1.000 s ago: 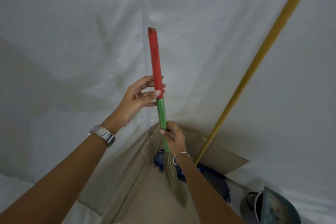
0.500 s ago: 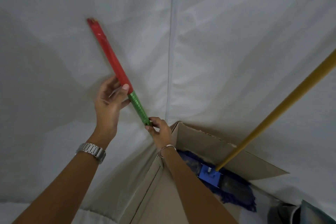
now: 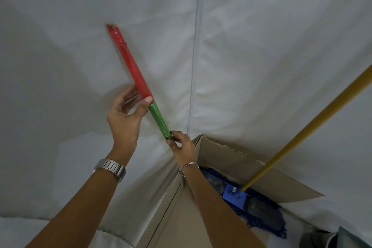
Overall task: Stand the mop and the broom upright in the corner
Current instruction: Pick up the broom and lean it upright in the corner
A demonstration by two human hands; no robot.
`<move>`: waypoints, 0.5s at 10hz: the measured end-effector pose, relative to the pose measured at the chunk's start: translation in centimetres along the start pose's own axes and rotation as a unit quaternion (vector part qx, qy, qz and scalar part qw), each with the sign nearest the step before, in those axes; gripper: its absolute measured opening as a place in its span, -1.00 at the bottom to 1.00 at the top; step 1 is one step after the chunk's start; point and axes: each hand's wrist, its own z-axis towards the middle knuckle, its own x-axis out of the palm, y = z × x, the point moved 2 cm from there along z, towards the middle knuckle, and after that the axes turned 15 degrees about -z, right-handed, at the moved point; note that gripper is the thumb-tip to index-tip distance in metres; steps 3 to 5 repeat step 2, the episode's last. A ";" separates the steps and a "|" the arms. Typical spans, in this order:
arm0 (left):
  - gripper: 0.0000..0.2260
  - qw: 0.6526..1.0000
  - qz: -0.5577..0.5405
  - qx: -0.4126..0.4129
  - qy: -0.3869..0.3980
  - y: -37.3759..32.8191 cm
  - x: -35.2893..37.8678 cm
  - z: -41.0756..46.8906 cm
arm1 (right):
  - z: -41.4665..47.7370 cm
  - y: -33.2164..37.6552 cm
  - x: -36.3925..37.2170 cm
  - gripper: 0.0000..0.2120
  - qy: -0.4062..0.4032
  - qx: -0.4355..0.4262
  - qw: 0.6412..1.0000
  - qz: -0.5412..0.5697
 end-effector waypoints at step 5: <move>-0.54 0.996 0.023 0.078 -0.024 -1.1 0.5 -2.0 | -1.4 -0.2 -1.6 -0.65 0.019 0.013 0.999 0.026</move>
